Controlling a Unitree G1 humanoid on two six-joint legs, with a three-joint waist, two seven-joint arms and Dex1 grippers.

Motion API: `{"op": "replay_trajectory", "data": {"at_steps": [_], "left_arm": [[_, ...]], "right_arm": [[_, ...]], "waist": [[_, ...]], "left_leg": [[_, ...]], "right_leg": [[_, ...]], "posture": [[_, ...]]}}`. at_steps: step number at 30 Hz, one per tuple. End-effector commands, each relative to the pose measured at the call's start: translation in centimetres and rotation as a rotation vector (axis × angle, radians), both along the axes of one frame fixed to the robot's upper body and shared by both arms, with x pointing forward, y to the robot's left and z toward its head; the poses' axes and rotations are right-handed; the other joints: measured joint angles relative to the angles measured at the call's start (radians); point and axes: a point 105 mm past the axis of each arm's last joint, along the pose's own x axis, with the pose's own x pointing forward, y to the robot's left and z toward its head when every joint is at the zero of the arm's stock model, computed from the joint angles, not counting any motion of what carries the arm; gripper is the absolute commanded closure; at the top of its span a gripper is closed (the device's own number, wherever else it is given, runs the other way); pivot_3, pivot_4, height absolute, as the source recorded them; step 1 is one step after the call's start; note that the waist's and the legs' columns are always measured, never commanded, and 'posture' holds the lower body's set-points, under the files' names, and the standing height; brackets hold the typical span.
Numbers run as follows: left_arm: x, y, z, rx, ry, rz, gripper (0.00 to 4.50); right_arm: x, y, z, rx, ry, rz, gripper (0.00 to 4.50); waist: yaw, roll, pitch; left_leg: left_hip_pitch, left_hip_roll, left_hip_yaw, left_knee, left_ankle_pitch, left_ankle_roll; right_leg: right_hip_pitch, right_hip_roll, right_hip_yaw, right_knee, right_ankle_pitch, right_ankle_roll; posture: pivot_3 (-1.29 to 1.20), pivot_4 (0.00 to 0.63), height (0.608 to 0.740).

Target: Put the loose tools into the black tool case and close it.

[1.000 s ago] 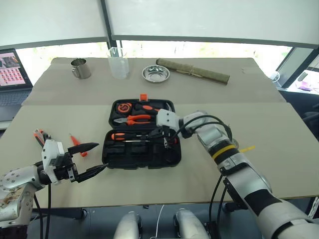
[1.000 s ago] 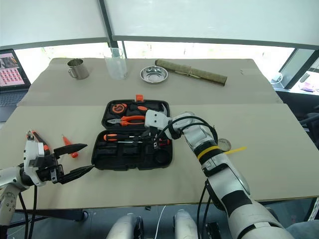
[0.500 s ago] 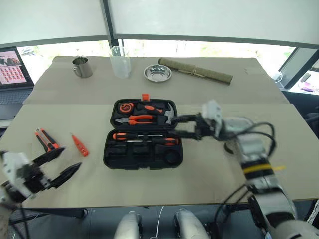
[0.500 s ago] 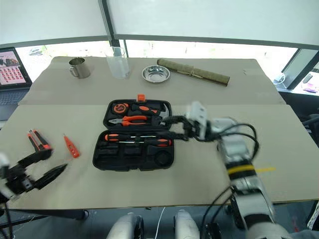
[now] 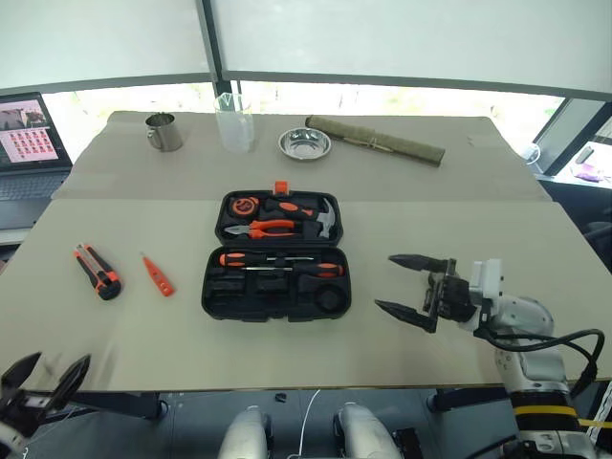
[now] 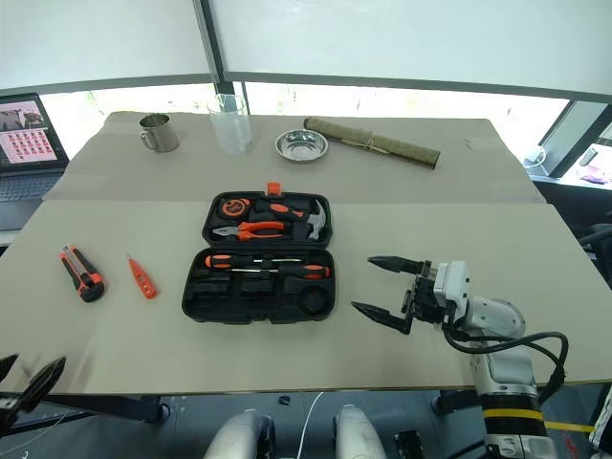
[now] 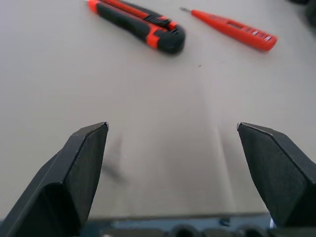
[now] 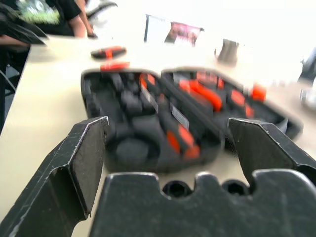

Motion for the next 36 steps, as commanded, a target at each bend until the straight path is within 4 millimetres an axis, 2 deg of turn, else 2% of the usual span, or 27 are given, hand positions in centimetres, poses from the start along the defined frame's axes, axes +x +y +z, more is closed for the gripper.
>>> {"op": "replay_trajectory", "data": {"at_steps": [1, 5, 9, 12, 16, 22, 28, 30, 31, 36], "left_arm": [[3.4, -2.1, 1.7, -0.061, 0.038, 0.04, 0.0], [7.7, -4.1, 2.6, -0.181, 0.07, 0.187, 0.0], [10.1, -4.7, 2.3, -0.248, 0.121, 0.32, 0.0], [12.2, -6.4, 1.7, -0.253, 0.173, 0.313, 0.0], [13.2, -6.6, -0.1, -0.198, 0.304, 0.383, 0.0], [14.5, -7.7, -1.5, -0.202, 0.39, 0.413, 0.0], [15.1, -10.2, -3.2, -0.215, 0.51, 0.327, 0.0], [14.7, -9.8, -3.6, -0.194, 0.53, 0.341, 0.51], [14.3, -9.4, -4.0, -0.168, 0.549, 0.353, 0.61], [12.7, -8.7, -5.3, -0.131, 0.627, 0.369, 2.39]], "right_arm": [[-0.6, 0.9, 2.7, 0.026, -0.08, 0.071, 0.02], [-0.9, 1.7, 3.4, 0.031, -0.082, 0.125, 0.02], [-1.0, 2.2, 3.8, 0.035, -0.082, 0.14, 0.02], [-1.1, 2.7, 4.2, 0.043, -0.082, 0.146, 0.02], [-1.2, 3.0, 4.6, 0.048, -0.084, 0.144, 0.02], [-0.8, 3.2, 5.3, 0.065, -0.094, 0.129, 0.02], [-0.9, 4.0, 6.2, 0.09, -0.116, 0.134, 0.02], [-0.9, 4.1, 6.6, 0.099, -0.126, 0.133, 0.0], [-0.9, 4.1, 6.8, 0.104, -0.132, 0.132, 0.0], [-0.8, 4.3, 7.3, 0.118, -0.146, 0.13, 0.0]], "waist": [[0.002, 0.0, 0.0], [0.011, -0.001, 0.0], [0.011, -0.003, 0.0], [0.012, -0.003, 0.0], [0.018, -0.003, 0.0], [0.02, -0.003, 0.0], [0.024, 0.002, -0.003], [0.024, 0.003, -0.003], [0.024, 0.003, -0.004], [0.02, 0.007, -0.006]], "left_leg": [[0.001, 0.0, -0.001, 0.0, 0.0, 0.0], [0.003, -0.001, -0.004, 0.0, 0.0, 0.0], [0.003, -0.002, -0.005, 0.0, 0.0, -0.001], [0.003, -0.002, -0.006, -0.001, -0.001, -0.001], [0.003, -0.006, -0.006, -0.001, 0.0, -0.001], [0.003, -0.006, -0.006, -0.001, 0.0, -0.002], [0.004, -0.01, -0.008, -0.001, 0.001, -0.004], [0.004, -0.011, -0.009, -0.001, 0.002, -0.004], [0.004, -0.011, -0.01, -0.001, 0.002, -0.004], [0.004, -0.012, -0.01, -0.001, 0.001, -0.004]], "right_leg": [[0.001, 0.0, 0.0, 0.0, 0.0, 0.0], [0.005, 0.0, 0.0, 0.0, 0.001, 0.002], [0.005, -0.001, 0.0, 0.0, 0.002, 0.003], [0.005, -0.001, 0.0, 0.0, 0.002, 0.003], [0.005, -0.001, 0.0, 0.0, 0.002, 0.002], [0.006, -0.001, 0.0, 0.0, 0.002, 0.002], [0.007, -0.001, 0.0, 0.0, 0.002, 0.003], [0.007, -0.002, 0.0, 0.0, 0.002, 0.003], [0.007, -0.002, 0.0, 0.0, 0.002, 0.003], [0.007, -0.003, 0.001, 0.0, 0.002, 0.004]], "posture": [[0.0, 0.15, 0.74], [0.0, 0.15, 0.74], [0.0, 0.15, 0.74], [0.0, 0.15, 0.74], [0.0, 0.15, 0.74], [0.0, 0.15, 0.74], [0.0, 0.15, 0.74], [0.0, 0.15, 0.74], [0.0, 0.15, 0.74], [0.0, 0.15, 0.74]]}}
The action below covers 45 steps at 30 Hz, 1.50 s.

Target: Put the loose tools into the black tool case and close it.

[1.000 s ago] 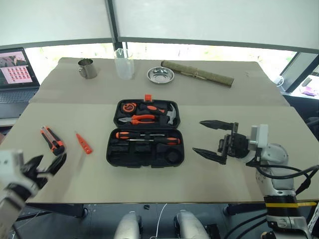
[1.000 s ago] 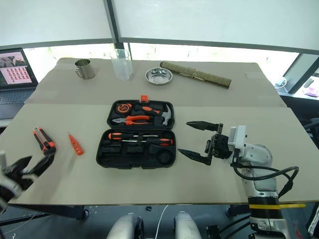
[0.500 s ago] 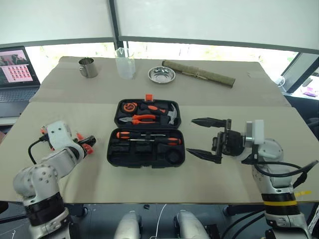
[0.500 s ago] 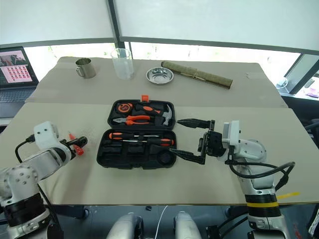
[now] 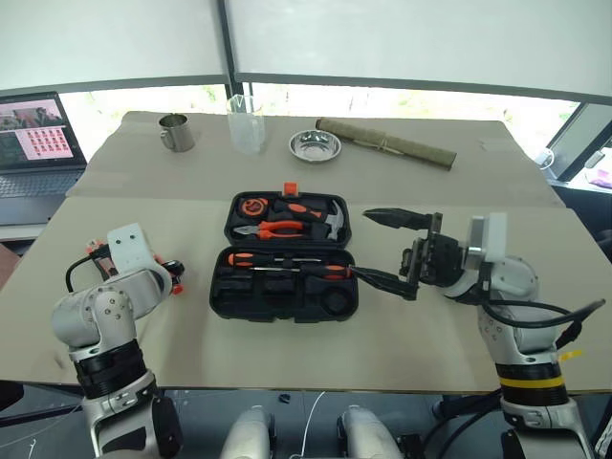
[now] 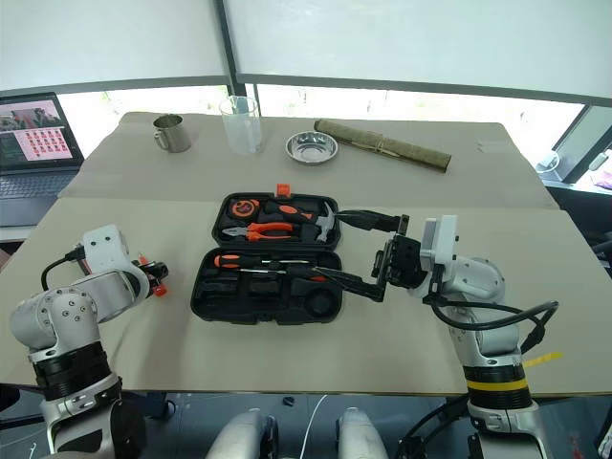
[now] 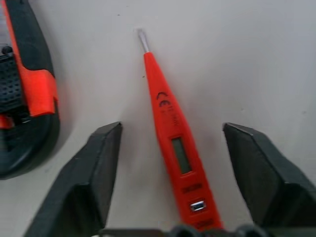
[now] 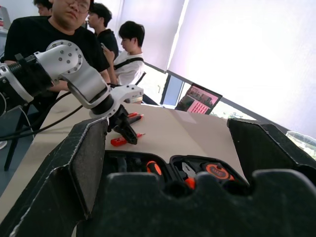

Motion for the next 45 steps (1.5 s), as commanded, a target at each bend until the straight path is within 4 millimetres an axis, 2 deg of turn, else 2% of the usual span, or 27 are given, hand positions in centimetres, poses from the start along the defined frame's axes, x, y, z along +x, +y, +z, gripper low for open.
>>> {"op": "replay_trajectory", "data": {"at_steps": [1, 3, 5, 7, 10, 11, 14, 17, 19, 20, 25, 29, 31, 39, 45], "left_arm": [[-2.1, -0.8, -3.9, -0.057, 0.184, -0.035, 2.7], [-2.5, -0.4, -4.1, -0.051, 0.196, -0.02, 3.53], [-2.8, -0.1, -4.2, -0.05, 0.194, -0.014, 4.06], [-2.9, 0.3, -3.6, -0.048, 0.162, -0.005, 4.07], [-1.7, 1.0, -0.6, -0.047, -0.036, -0.052, 4.07], [-1.1, 0.9, 0.8, -0.043, -0.12, -0.109, 4.07], [-0.2, -1.1, 6.5, -0.052, -0.417, -0.447, 4.07], [-1.3, -4.3, 8.7, 0.077, -0.452, -0.907, 4.07], [-2.5, -6.4, 8.6, 0.232, -0.402, -1.257, 4.07], [-2.9, -6.8, 7.9, 0.284, -0.339, -1.374, 4.07], [-2.2, -8.8, 6.2, 0.439, -0.14, -1.729, 4.07], [0.5, -9.9, 5.6, 0.523, -0.07, -1.78, 4.07], [1.1, -10.6, 5.4, 0.549, -0.048, -1.838, 4.07], [0.7, -13.1, 5.1, 0.506, -0.047, -1.984, 4.07], [1.4, -11.9, 4.7, 0.582, 0.037, -1.955, 4.07]], "right_arm": [[-0.5, 0.2, 1.6, 0.039, -0.053, 0.018, 0.0], [-0.5, 0.3, 1.7, 0.043, -0.055, 0.018, 0.0], [-0.5, 0.4, 1.8, 0.045, -0.057, 0.017, 0.0], [-0.5, 0.5, 1.9, 0.045, -0.058, 0.015, 0.0], [-0.5, 0.4, 1.9, 0.038, -0.056, 0.003, 0.0], [-0.6, 0.3, 1.9, 0.03, -0.056, -0.003, 0.0], [-0.6, -0.5, 1.8, 0.006, -0.044, -0.031, 0.0], [-0.5, -1.4, 1.4, -0.026, -0.014, -0.058, 0.0], [-0.7, -1.9, 0.9, -0.065, 0.013, -0.065, 0.0], [-0.7, -2.0, 0.6, -0.081, 0.025, -0.066, 0.0], [-1.0, -2.6, -1.1, -0.197, 0.087, -0.082, 0.0], [-1.6, -2.7, -1.7, -0.202, 0.101, -0.084, 0.0], [-1.8, -2.7, -1.9, -0.195, 0.105, -0.087, 0.0], [-2.5, -3.2, -2.7, -0.178, 0.119, -0.116, 0.0], [-2.5, -3.5, -3.0, -0.171, 0.12, -0.132, 0.0]], "waist": [[0.0, 0.002, -0.001], [-0.001, 0.004, -0.003], [-0.001, 0.005, -0.003], [-0.003, 0.005, -0.003], [-0.007, 0.005, -0.003], [-0.007, 0.005, -0.003], [-0.004, -0.002, 0.002], [0.0, -0.012, 0.006], [0.003, -0.011, 0.006], [0.004, -0.01, 0.006], [0.007, -0.007, 0.007], [0.008, -0.008, 0.007], [0.01, -0.008, 0.007], [0.002, -0.008, 0.007], [0.002, -0.008, 0.007]], "left_leg": [[0.0, 0.0, 0.0, 0.0, 0.0, 0.0], [0.0, 0.0, 0.0, 0.0, 0.0, 0.0], [0.0, 0.0, 0.0, -0.001, 0.0, 0.0], [0.0, 0.0, 0.0, -0.001, 0.0, 0.0], [0.0, 0.0, 0.0, -0.002, 0.0, 0.0], [0.0, 0.0, 0.0, -0.002, 0.0, 0.0], [-0.002, 0.0, 0.0, -0.002, 0.0, -0.001], [-0.006, 0.001, 0.0, -0.002, 0.003, -0.004], [-0.008, 0.001, 0.0, -0.004, 0.003, -0.005], [-0.007, 0.001, 0.0, -0.008, 0.003, -0.004], [-0.008, -0.004, 0.004, -0.017, 0.005, 0.001], [-0.021, -0.004, 0.007, -0.014, 0.005, 0.003], [-0.025, -0.002, 0.006, -0.011, 0.005, 0.003], [-0.026, -0.001, 0.006, -0.004, 0.005, 0.004], [-0.026, 0.0, 0.005, 0.001, 0.004, 0.005]], "right_leg": [[0.0, 0.0, 0.0, 0.0, 0.0, 0.0], [0.0, 0.0, 0.0, 0.0, 0.0, 0.0], [0.0, 0.0, 0.0, 0.0, 0.0, 0.0], [0.0, 0.0, 0.0, -0.001, 0.0, 0.0], [-0.001, 0.0, 0.001, -0.001, 0.0, 0.0], [-0.001, 0.0, 0.001, -0.001, 0.0, 0.0], [-0.003, 0.0, 0.0, 0.0, 0.0, 0.0], [-0.006, 0.0, -0.004, -0.001, 0.0, -0.002], [-0.006, -0.001, -0.005, -0.006, 0.0, -0.003], [-0.006, -0.003, -0.004, -0.01, 0.001, -0.003], [-0.008, -0.012, -0.006, -0.015, 0.0, -0.003], [-0.017, -0.005, -0.005, -0.014, 0.001, 0.001], [-0.021, -0.001, -0.005, -0.013, 0.001, 0.001], [-0.02, 0.0, -0.004, -0.01, 0.001, 0.002], [-0.019, 0.001, -0.004, -0.007, 0.001, 0.002]], "posture": [[0.0, 0.15, 0.74], [0.0, 0.15, 0.74], [0.0, 0.15, 0.74], [0.0, 0.15, 0.74], [0.0, 0.15, 0.74], [0.0, 0.15, 0.74], [0.0, 0.15, 0.74], [0.0, 0.15, 0.74], [0.0, 0.15, 0.74], [0.0, 0.15, 0.74], [0.0, 0.15, 0.74], [0.0, 0.15, 0.74], [0.0, 0.15, 0.74], [0.0, 0.15, 0.74], [0.0, 0.15, 0.74]]}}
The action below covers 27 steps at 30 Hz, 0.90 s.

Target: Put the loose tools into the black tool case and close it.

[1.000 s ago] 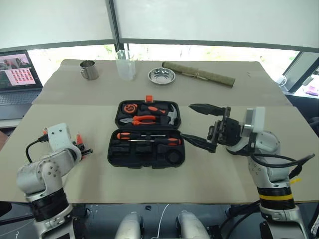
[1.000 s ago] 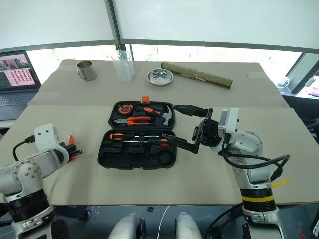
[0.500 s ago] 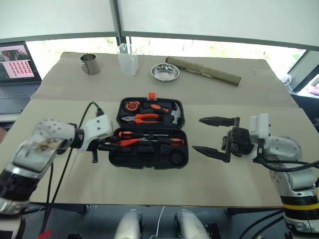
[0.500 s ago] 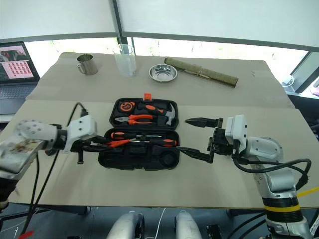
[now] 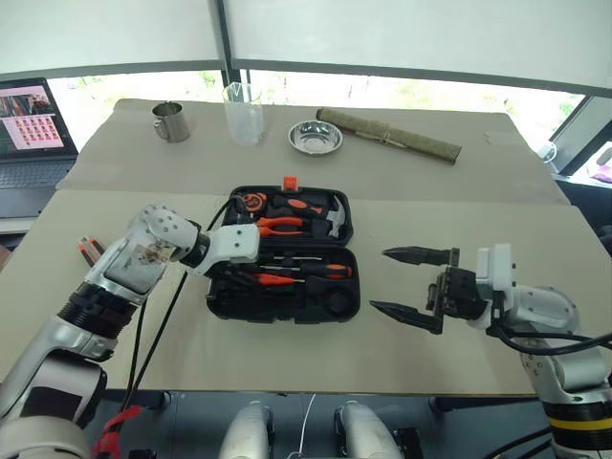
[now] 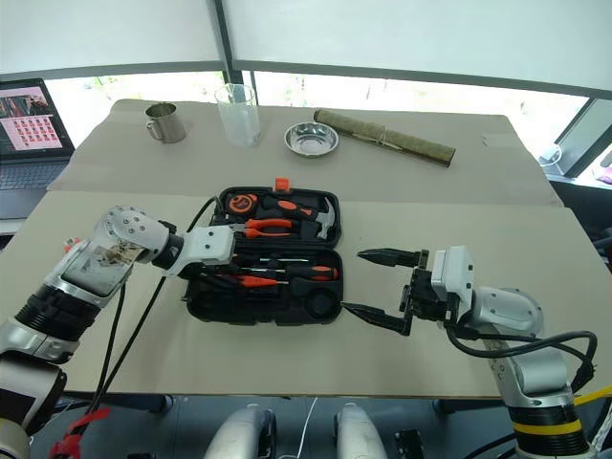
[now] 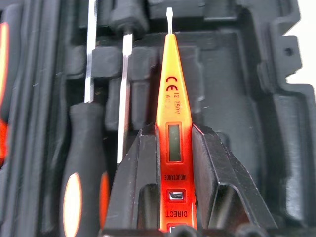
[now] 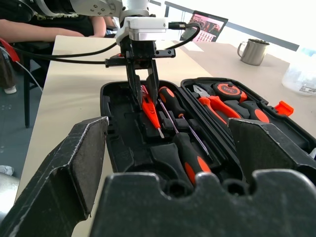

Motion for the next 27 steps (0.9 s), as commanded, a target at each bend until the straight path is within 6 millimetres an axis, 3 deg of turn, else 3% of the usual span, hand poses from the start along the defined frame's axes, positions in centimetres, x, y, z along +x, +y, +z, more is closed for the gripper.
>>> {"op": "replay_trajectory", "data": {"at_steps": [1, 9, 20, 21, 27], "left_arm": [[0.7, 0.9, 0.3, 0.062, -0.031, 0.039, 4.07], [0.7, 2.4, 0.2, 0.134, -0.025, 0.053, 4.07], [0.4, 1.4, -1.0, 0.085, 0.026, 0.087, 4.07], [0.9, 1.4, -0.7, 0.062, -0.014, 0.107, 3.27], [1.2, 0.5, 2.0, -0.131, -0.057, 0.076, 1.12]], "right_arm": [[-0.3, -0.3, 1.2, 0.013, -0.073, -0.01, 0.0], [-0.2, -0.4, 1.0, 0.019, -0.077, -0.01, 0.0], [0.1, 0.0, 1.2, 0.022, -0.08, 0.005, 0.0], [0.1, 0.1, 1.2, 0.024, -0.08, 0.005, 0.0], [0.2, 0.2, 1.3, 0.033, -0.074, 0.006, 0.0]], "waist": [[0.0, 0.0, 0.0], [-0.003, 0.0, 0.0], [-0.003, 0.0, 0.0], [-0.004, 0.0, 0.0], [-0.001, 0.0, 0.0]], "left_leg": [[0.0, 0.0, 0.0, 0.0, 0.0, 0.0], [0.0, 0.0, 0.0, 0.001, 0.0, 0.0], [0.001, 0.001, 0.0, 0.002, 0.0, 0.0], [0.001, 0.001, 0.0, 0.002, 0.0, 0.0], [0.002, 0.0, 0.0, 0.004, 0.0, 0.0]], "right_leg": [[0.0, 0.0, 0.0, 0.0, 0.0, 0.0], [0.0, 0.0, 0.0, 0.001, 0.001, 0.001], [0.001, 0.001, 0.001, 0.003, 0.001, 0.001], [0.001, 0.001, 0.001, 0.004, 0.001, 0.001], [0.0, 0.0, 0.001, 0.008, 0.001, 0.001]], "posture": [[0.0, 0.15, 0.74], [0.0, 0.15, 0.74], [0.0, 0.15, 0.74], [0.0, 0.15, 0.74], [0.0, 0.15, 0.74]]}}
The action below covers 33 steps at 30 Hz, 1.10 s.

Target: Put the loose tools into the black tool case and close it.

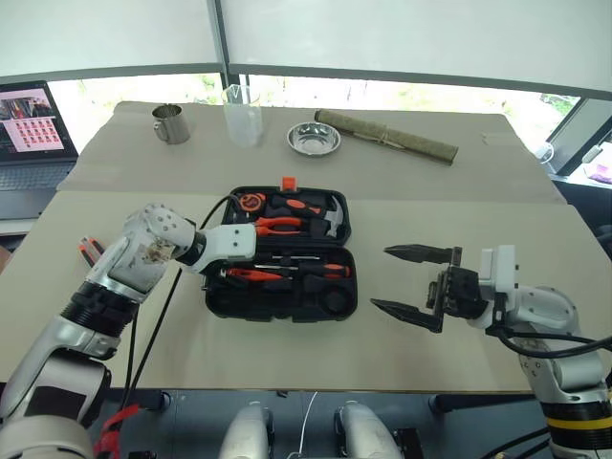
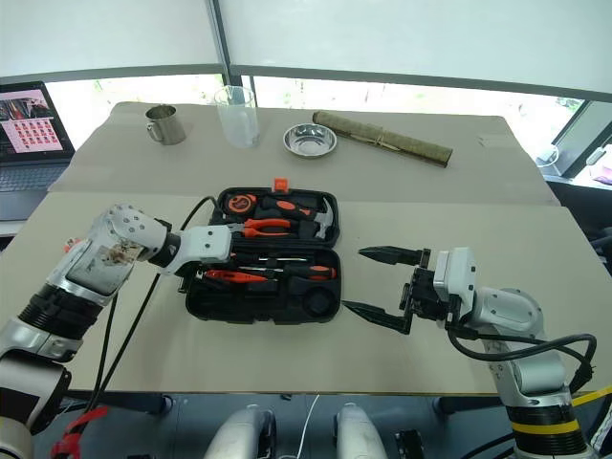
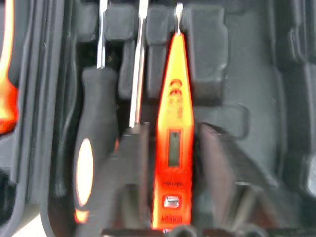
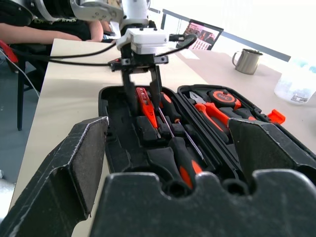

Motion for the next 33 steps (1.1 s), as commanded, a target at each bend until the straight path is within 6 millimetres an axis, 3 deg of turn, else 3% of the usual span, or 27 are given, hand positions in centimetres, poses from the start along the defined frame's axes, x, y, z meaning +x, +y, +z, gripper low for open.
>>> {"op": "replay_trajectory", "data": {"at_steps": [1, 9, 10, 12, 19, 24, 33], "left_arm": [[0.8, -0.2, 3.3, -0.153, -0.085, 0.012, 0.91], [1.0, 0.3, 5.4, -0.396, -0.099, 0.024, 0.91], [1.0, 0.5, 5.4, -0.451, -0.08, 0.035, 1.43], [1.0, 0.7, 5.0, -0.525, -0.06, 0.034, 2.05], [1.0, 1.8, 0.7, -0.484, -0.023, 0.066, 4.41], [0.7, 2.0, -2.1, -0.388, 0.012, 0.092, 4.48], [0.2, 2.1, -4.1, -0.333, 0.016, 0.121, 4.48]], "right_arm": [[0.0, 0.1, 0.9, 0.02, -0.034, 0.002, 0.0], [-0.1, 0.2, 1.0, 0.025, -0.028, 0.006, 0.0], [-0.1, 0.3, 1.0, 0.027, -0.027, 0.007, 0.0], [-0.2, 0.4, 1.1, 0.029, -0.026, 0.007, 0.0], [-0.2, 0.7, 1.4, 0.038, -0.027, 0.004, 0.0], [-0.1, 0.7, 1.7, 0.042, -0.027, -0.005, 0.0], [0.2, 1.0, 1.9, 0.048, -0.025, -0.006, 0.0]], "waist": [[0.002, 0.0, 0.0], [0.001, 0.0, 0.0], [0.001, 0.0, 0.0], [0.0, 0.0, 0.0], [0.0, 0.0, 0.0], [0.002, 0.0, 0.0], [0.0, 0.0, -0.001]], "left_leg": [[0.0, 0.0, 0.0, 0.001, 0.0, 0.0], [0.0, 0.0, 0.0, 0.003, 0.0, 0.0], [0.0, 0.0, 0.0, 0.003, 0.0, 0.0], [0.0, 0.0, 0.0, 0.003, 0.0, 0.0], [0.0, 0.0, 0.0, 0.003, 0.0, 0.0], [0.0, -0.001, 0.0, 0.003, 0.0, 0.0], [0.003, -0.001, 0.0, 0.003, 0.0, 0.0]], "right_leg": [[0.0, 0.0, 0.0, 0.001, 0.0, 0.0], [0.0, 0.0, 0.0, 0.002, 0.0, 0.0], [0.0, 0.0, 0.0, 0.002, 0.0, 0.0], [0.0, 0.0, 0.0, 0.002, 0.0, 0.0], [0.0, 0.0, 0.0, 0.004, 0.0, 0.0], [0.0, 0.0, 0.0, 0.003, 0.0, 0.0], [0.003, -0.001, 0.0, 0.005, 0.0, 0.0]], "posture": [[0.0, 0.15, 0.74], [0.0, 0.15, 0.74], [0.0, 0.15, 0.74], [0.0, 0.15, 0.74], [0.0, 0.15, 0.74], [0.0, 0.15, 0.74], [0.0, 0.15, 0.74]]}}
